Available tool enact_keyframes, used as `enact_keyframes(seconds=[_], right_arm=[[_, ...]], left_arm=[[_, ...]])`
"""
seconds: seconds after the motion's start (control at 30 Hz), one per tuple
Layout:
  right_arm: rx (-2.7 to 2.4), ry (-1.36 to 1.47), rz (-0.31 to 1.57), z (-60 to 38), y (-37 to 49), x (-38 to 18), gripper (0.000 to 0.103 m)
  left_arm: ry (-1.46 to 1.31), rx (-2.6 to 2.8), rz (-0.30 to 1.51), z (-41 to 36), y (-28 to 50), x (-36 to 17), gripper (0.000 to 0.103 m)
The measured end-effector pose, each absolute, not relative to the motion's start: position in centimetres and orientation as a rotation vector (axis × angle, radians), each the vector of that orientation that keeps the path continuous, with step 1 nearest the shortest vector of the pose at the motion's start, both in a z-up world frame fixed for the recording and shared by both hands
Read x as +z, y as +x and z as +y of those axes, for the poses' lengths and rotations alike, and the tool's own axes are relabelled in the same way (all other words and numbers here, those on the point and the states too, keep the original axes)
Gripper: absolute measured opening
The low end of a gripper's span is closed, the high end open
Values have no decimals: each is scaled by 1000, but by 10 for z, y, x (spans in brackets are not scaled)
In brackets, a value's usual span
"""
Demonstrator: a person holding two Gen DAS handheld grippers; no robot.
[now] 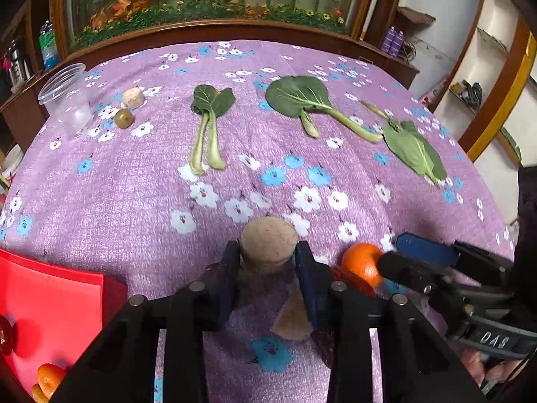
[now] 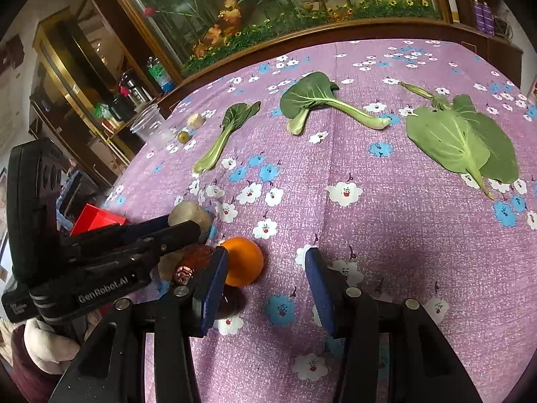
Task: Organize fruits
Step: 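Grasp another tan taro with the left gripper while the right gripper grasps an orange, then carry the taro and orange into the red tray and open both grippers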
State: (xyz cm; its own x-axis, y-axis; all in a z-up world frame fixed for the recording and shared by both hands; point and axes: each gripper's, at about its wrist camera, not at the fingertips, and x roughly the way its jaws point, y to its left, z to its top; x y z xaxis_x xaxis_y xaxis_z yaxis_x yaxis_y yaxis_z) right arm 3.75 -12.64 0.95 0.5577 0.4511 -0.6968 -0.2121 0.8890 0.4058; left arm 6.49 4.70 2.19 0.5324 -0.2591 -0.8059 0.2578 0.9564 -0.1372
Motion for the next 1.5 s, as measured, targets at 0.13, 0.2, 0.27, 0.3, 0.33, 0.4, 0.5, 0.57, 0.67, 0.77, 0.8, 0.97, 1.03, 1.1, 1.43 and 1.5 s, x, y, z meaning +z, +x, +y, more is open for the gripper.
enact_keyframes(seconds=[0.13, 0.2, 0.27, 0.3, 0.33, 0.4, 0.5, 0.57, 0.67, 0.77, 0.8, 0.97, 1.03, 1.1, 1.43, 1.5], right_arm=[[410, 279, 887, -120, 38, 10, 52], [420, 277, 888, -118, 40, 9, 52], [424, 277, 892, -116, 41, 8, 52], [426, 283, 888, -117, 41, 7, 53], [436, 291, 895, -117, 42, 6, 53], [456, 300, 906, -115, 43, 4, 54], [469, 274, 905, -110, 40, 4, 54], [469, 254, 899, -106, 39, 4, 54], [459, 239, 889, -103, 37, 4, 54], [437, 205, 866, -100, 33, 6, 54], [428, 181, 853, -98, 31, 7, 54], [456, 118, 868, -85, 32, 5, 53], [459, 117, 880, -84, 34, 4, 41], [460, 127, 880, -86, 34, 4, 37], [437, 145, 833, -94, 8, 27, 36], [445, 167, 827, -95, 1, 34, 36]], left_arm=[[51, -312, 971, 33, 73, 17, 40], [68, -313, 989, 27, 77, 10, 43], [80, -304, 975, 25, 79, 9, 41], [77, -298, 978, 26, 79, 9, 41], [75, -292, 976, 27, 79, 10, 33], [69, -287, 968, 29, 76, 11, 34], [53, -277, 937, 34, 66, 18, 34], [41, -274, 926, 37, 62, 24, 34], [5, -265, 910, 45, 55, 32, 34], [-33, -255, 906, 54, 50, 36, 34], [-44, -255, 906, 56, 49, 36, 34], [-93, -260, 898, 63, 33, 40, 34], [-110, -253, 888, 67, 23, 44, 34], [-123, -246, 875, 71, 13, 49, 34], [-288, -154, 788, 139, -54, 79, 34], [-342, -127, 769, 160, -70, 82, 34]])
